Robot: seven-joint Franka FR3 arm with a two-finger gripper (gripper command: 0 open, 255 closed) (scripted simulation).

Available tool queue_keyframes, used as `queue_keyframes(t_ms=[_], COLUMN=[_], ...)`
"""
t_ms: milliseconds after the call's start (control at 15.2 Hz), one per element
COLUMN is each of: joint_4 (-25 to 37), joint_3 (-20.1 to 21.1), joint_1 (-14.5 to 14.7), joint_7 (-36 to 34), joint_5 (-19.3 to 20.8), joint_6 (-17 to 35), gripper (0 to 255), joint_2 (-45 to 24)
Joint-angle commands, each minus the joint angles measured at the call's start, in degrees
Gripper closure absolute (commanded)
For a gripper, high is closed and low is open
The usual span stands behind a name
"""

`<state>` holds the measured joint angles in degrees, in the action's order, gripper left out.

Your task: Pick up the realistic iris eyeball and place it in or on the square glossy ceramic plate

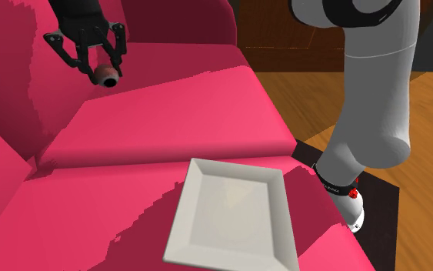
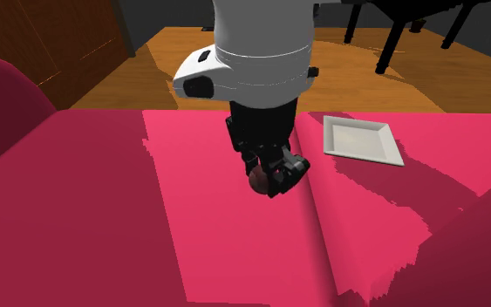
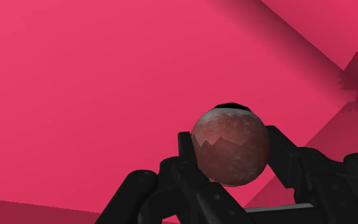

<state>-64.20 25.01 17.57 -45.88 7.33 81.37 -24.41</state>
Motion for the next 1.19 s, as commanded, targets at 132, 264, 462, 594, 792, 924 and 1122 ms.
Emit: queue_keyframes(t_ms=[132, 264, 462, 594, 792, 924, 1122], joint_4=[-12.79, -18.65, -26.14, -30.47, -36.14, -39.46, -43.8], joint_3=[1.3, 1.89, 2.65, 3.12, 3.78, 4.21, 4.92], joint_1=[-1.61, -2.0, -2.07, -1.83, -1.09, -0.38, 0.93], joint_7=[-1.35, -1.98, -2.86, -3.46, -4.44, -5.19, -6.5], joint_5=[-3.45, -5.38, -8.24, -10.13, -12.93, -14.76, -17.45], joint_6=[4.31, 6.02, 7.89, 8.75, 9.56, 9.82, 9.86], gripper=[255, 255, 255, 255, 255, 255, 255], joint_2=[9.05, 13.6, 19.91, 23.86, 29.47, 33.0, 38.03])
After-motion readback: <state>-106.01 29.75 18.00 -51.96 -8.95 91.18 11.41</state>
